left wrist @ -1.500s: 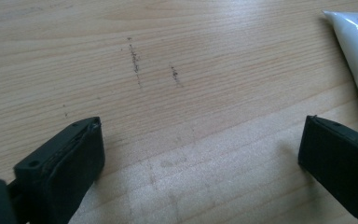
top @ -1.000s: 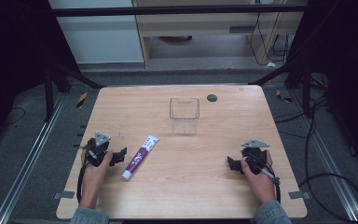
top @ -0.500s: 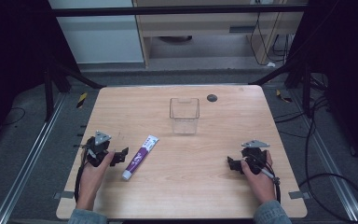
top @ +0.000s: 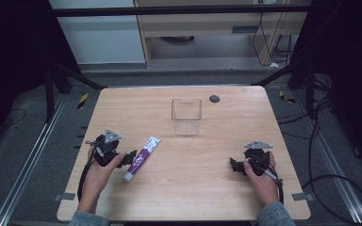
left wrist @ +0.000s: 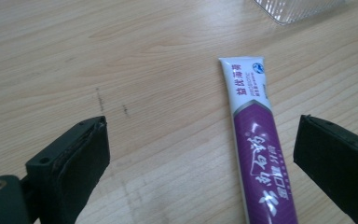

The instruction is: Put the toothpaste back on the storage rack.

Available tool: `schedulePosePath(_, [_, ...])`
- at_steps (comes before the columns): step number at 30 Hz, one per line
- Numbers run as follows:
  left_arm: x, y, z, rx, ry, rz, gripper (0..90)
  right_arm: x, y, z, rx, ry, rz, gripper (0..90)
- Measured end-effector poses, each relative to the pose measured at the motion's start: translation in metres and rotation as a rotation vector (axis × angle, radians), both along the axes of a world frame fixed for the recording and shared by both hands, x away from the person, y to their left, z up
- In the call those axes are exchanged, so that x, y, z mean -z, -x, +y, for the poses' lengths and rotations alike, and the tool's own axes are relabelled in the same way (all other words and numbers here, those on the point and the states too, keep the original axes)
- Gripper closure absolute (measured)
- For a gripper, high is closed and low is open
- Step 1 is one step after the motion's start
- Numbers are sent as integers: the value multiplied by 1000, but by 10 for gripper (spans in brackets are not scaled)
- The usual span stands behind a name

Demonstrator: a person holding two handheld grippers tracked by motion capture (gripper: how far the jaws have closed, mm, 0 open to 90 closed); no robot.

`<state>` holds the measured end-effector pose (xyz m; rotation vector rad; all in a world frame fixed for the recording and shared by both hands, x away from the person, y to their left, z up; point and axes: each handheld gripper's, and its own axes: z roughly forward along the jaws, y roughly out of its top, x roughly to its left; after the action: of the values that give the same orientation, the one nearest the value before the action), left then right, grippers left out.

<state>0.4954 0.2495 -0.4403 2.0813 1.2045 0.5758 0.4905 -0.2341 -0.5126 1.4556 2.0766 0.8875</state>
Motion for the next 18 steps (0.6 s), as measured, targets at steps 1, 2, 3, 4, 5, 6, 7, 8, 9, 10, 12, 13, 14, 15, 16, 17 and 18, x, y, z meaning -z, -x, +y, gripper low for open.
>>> schedulePosePath(1, [0, 0, -2, 14, 2, 9, 35, 0, 0, 0, 0, -2, 1, 4])
schedulePosePath(2, [0, 0, -2, 14, 2, 9, 33, 0, 0, 0, 0, -1, 1, 4])
schedulePosePath(3, [0, 0, -5, 27, -7, 20, 33, 0, 0, 0, 0, -1, 1, 4])
schedulePosePath(4, [0, 0, -10, 40, -55, 42, 35, 0, 0, 0, -1, 2, -1, 4])
schedulePosePath(5, [0, 0, -10, 40, -55, 42, 38, 0, 0, 0, -1, 2, -1, 4])
schedulePosePath(6, [1, -1, -12, 44, -66, 56, 38, 0, 0, 0, -1, 2, -2, 3])
schedulePosePath(7, [1, -1, -15, 57, -78, 74, 39, 0, 0, 0, -2, 2, -2, 3])
schedulePosePath(8, [1, 0, -16, 59, -79, 78, 38, 0, 0, 0, -1, 3, -2, 4])
schedulePosePath(9, [2, 0, -18, 57, -84, 85, 42, 0, 0, 0, -1, 2, -3, 3])
schedulePosePath(10, [2, 1, -18, 56, -88, 90, 42, 0, 0, 0, -2, 3, -3, 4])
schedulePosePath(12, [5, 1, -19, 56, -106, 111, 42, 0, -1, 0, 1, 4, -5, 4])
schedulePosePath(13, [6, 1, -20, 58, -118, 121, 42, 0, -1, 1, 5, -1, -3, 3])
schedulePosePath(14, [6, 0, -20, 64, -126, 126, 42, 0, -2, 1, 6, 3, -3, 3])
schedulePosePath(15, [5, 0, -21, 69, -128, 133, 42, 0, -2, 1, 4, 4, -4, 3])
schedulePosePath(16, [5, 0, -22, 77, -130, 138, 42, 0, -2, 1, 5, 3, -4, 4])
schedulePosePath(17, [5, 0, -22, 82, -132, 141, 42, 0, -2, 1, 5, 3, -4, 4])
schedulePosePath(18, [4, -1, -24, 90, -138, 145, 48, 0, -2, 1, 4, 2, -4, 4])
